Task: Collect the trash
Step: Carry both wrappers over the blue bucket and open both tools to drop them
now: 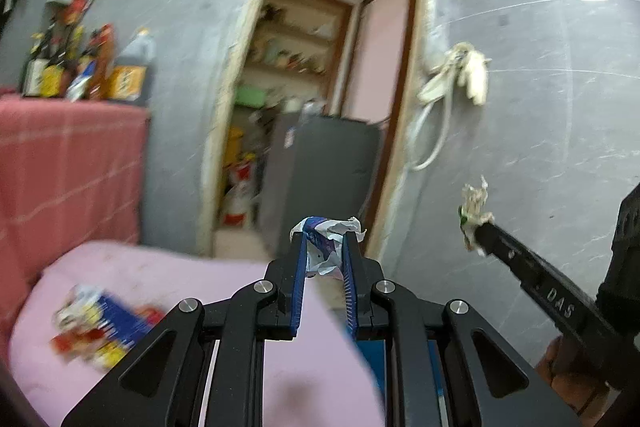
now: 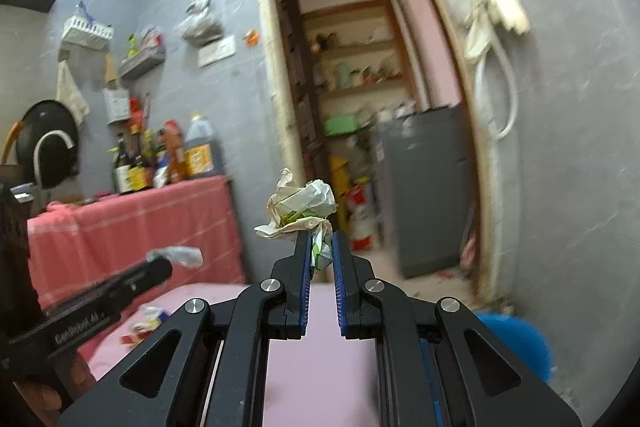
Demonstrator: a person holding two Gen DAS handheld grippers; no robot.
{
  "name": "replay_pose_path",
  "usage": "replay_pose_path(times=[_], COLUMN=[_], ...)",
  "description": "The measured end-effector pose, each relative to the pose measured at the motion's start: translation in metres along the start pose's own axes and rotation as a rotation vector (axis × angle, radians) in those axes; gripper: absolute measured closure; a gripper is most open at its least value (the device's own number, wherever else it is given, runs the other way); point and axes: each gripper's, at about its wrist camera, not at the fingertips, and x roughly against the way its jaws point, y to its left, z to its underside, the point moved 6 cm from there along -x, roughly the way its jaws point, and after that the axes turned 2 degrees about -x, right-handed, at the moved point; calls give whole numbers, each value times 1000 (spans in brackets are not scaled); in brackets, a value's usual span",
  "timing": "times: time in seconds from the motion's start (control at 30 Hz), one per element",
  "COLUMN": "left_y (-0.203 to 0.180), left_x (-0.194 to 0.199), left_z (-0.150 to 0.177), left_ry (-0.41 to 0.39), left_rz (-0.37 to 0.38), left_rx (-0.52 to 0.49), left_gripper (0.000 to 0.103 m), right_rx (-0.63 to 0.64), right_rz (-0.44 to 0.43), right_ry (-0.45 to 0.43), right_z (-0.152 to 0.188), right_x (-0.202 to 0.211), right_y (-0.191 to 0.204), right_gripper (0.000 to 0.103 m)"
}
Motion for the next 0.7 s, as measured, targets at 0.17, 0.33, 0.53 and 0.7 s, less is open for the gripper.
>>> replay_pose_path(times=[0.17, 0.33, 0.53, 0.7], left_y=[-44, -77, -106, -110], left_x=[-37, -90, -147, -179], left_z=[-5, 11, 48, 83], left_ry=[-38, 56, 215, 347], left_rz=[74, 156, 190, 198], left_rx=[-65, -61, -82, -70], left_gripper=[89, 89, 89, 89], right_rx=[24, -28, -114, -189], right_rz=[115, 208, 275, 299], right_ry=[-40, 4, 120, 222], right_z=[-6, 11, 46, 80], right_x=[11, 10, -6, -20], right_y=[-40, -92, -139, -164], right_gripper=[94, 94, 93, 92])
